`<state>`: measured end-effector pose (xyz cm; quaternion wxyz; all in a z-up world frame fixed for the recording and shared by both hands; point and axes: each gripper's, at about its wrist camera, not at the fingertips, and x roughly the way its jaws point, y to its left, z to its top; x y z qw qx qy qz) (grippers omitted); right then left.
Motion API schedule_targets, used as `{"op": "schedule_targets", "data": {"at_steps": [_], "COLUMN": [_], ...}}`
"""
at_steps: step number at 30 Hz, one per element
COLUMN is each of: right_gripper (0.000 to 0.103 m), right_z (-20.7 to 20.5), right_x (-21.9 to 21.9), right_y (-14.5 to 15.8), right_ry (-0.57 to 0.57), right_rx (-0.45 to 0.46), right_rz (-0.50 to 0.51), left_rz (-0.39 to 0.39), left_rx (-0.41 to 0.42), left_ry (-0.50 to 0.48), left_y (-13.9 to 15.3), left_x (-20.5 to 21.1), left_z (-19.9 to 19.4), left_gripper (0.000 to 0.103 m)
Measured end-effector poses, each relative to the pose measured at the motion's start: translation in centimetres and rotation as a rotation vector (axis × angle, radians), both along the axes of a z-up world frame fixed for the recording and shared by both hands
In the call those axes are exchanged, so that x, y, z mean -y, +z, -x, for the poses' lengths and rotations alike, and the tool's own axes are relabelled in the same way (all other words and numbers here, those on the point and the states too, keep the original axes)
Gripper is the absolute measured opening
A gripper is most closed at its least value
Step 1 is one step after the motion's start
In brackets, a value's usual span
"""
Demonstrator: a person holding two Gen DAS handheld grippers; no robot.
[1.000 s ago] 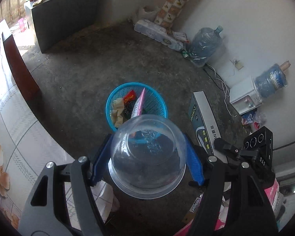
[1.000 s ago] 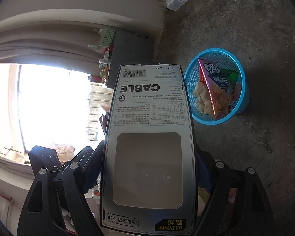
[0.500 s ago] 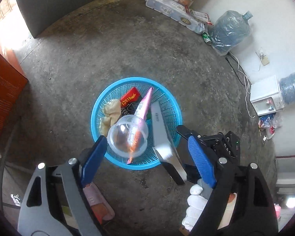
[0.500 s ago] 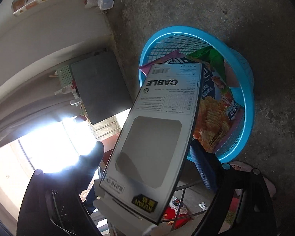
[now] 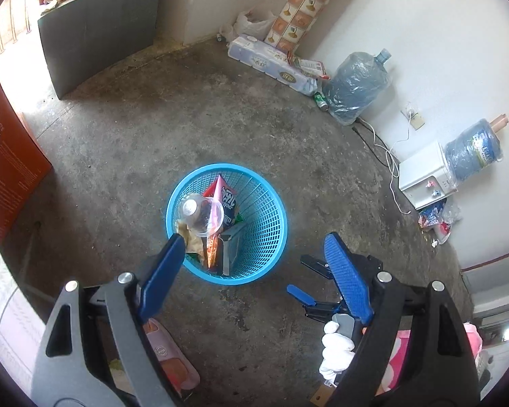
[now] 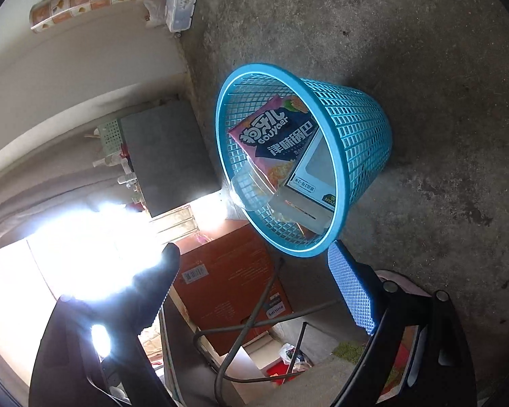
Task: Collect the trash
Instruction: 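Move both tools back over the table toward the blue medicine box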
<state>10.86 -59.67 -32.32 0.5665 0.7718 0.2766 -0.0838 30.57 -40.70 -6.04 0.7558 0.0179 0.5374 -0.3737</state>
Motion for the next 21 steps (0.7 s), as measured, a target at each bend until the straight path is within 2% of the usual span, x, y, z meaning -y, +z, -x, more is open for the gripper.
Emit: {"op": "schedule_targets", "data": {"at_steps": [10, 16, 21], "right_gripper": [0.087, 0.087, 0.087], "right_z": [2.4, 0.6, -2.1], "right_x": [-3.8, -7.4, -12.7], "right_y": [9.8, 16.8, 22.8], "right_ry": [0.151, 0.311, 0.473], "right_rx": [0.116, 0.187, 0.222], "right_rz": [0.153, 0.301, 0.485], "left_rz": [0.094, 0.130, 0.152], "left_rx": [0.191, 0.280, 0.361], "left_ry": [0.084, 0.249, 0.394], "left_y": [7.6, 9.7, 10.4], "left_x": [-12.5, -22.6, -31.0], "left_z": [6.9, 9.9, 11.9], "left_gripper": [0.080, 0.080, 0.080]}}
